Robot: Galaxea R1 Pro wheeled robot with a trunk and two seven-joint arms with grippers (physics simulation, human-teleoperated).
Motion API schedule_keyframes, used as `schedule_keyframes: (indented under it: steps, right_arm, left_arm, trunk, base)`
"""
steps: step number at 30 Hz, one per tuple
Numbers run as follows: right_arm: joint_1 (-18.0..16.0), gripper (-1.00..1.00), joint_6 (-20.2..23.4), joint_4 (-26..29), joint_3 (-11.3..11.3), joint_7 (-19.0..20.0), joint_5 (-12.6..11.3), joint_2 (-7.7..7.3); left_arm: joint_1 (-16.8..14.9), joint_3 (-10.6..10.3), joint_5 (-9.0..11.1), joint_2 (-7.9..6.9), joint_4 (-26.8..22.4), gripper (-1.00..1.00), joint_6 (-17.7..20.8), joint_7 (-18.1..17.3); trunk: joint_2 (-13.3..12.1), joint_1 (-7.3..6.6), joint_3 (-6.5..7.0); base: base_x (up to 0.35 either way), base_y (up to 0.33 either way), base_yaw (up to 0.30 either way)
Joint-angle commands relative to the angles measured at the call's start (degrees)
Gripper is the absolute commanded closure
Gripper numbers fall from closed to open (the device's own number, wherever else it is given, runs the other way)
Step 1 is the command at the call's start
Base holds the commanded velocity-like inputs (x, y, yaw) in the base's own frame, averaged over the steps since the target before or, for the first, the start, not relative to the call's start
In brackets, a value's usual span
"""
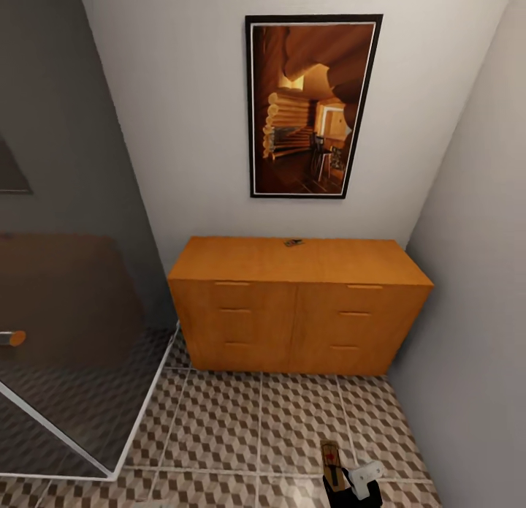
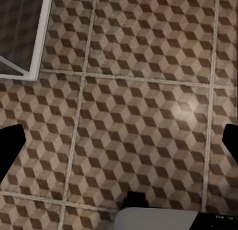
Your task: Take the four mousetraps from the cabinet in the bathroom and place them on the bathroom floor. Make sure all four end up on the same floor surface, and ensure that at least two of them are either under or directly next to the same bathroom sink.
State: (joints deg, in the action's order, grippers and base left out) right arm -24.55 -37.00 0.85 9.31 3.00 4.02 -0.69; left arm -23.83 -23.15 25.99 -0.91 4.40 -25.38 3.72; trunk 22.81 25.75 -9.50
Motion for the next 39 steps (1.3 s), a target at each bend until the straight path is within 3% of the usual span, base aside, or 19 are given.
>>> schedule_keyframes:
  steps: [1,39]
  right_arm:
    - [-0.06,1.0,-0.18,-0.05,-0.17,0.08,0.2,-0.01]
    - [-0.06,1.0,-0.25,-0.05,-0.17,0.07,0.2,0.08]
  left_arm:
    - [-0.07,-0.49,0.2,0.03,0.17,-1.0,-0.28,0.15]
    - [-0.07,-0.49,0.2,0.03,0.17,-1.0,-0.28,0.12]
  trunk:
    - [0.11,0.03,-0.03]
    - [0.11,0.03,3.02]
  base:
    - [0.0,0.0,-0.167]
    - [0.01,0.007,-0.166]
